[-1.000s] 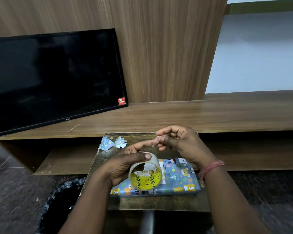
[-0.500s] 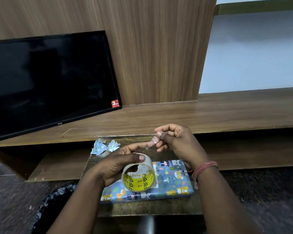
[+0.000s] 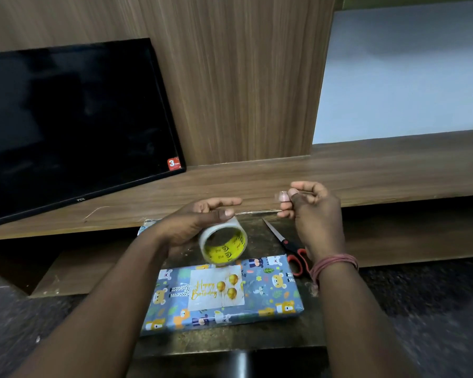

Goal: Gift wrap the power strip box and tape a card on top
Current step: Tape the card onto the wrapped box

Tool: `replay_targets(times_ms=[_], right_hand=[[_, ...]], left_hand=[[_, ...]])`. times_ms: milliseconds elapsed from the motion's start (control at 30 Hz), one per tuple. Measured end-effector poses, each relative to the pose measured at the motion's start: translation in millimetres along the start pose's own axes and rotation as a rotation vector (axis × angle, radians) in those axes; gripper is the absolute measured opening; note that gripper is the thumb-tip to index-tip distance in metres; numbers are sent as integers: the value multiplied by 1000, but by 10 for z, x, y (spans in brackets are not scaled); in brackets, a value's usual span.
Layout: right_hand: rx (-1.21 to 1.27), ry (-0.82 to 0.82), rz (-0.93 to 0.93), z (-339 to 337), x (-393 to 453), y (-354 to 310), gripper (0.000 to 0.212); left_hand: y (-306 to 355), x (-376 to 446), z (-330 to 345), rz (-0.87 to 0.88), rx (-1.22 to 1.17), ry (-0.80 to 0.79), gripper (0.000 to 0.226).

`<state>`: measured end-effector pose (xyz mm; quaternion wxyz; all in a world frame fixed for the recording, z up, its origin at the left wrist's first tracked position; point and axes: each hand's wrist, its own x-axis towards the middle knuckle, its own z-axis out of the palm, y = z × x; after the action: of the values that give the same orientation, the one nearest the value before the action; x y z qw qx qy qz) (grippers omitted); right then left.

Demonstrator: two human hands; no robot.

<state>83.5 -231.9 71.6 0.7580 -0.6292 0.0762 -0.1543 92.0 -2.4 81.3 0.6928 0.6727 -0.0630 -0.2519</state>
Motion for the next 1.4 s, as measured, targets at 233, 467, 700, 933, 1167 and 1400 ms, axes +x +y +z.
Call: replay_targets(times_ms=[233, 467, 700, 933, 1167, 1400], right_hand=[[-6, 31, 99, -40, 39, 86, 12], [-172, -149, 116, 17, -69, 55, 27], [-382, -355, 53, 158, -332, 44, 34], [-525, -502, 16, 296, -607, 162, 33], [-655, -521, -26, 322, -677, 191, 33], [-746, -546, -59, 417, -688, 291, 34]], left_hand=[[-234, 664, -16, 31, 1059, 56, 82], [-539, 567, 260, 205, 1501, 134, 84], [-602, 132, 127, 401, 837, 570, 44], [-630, -651, 14, 99, 434, 734, 17], [-589, -903, 230, 6, 101, 636, 15], [-677, -601, 380, -80, -124, 471, 45]])
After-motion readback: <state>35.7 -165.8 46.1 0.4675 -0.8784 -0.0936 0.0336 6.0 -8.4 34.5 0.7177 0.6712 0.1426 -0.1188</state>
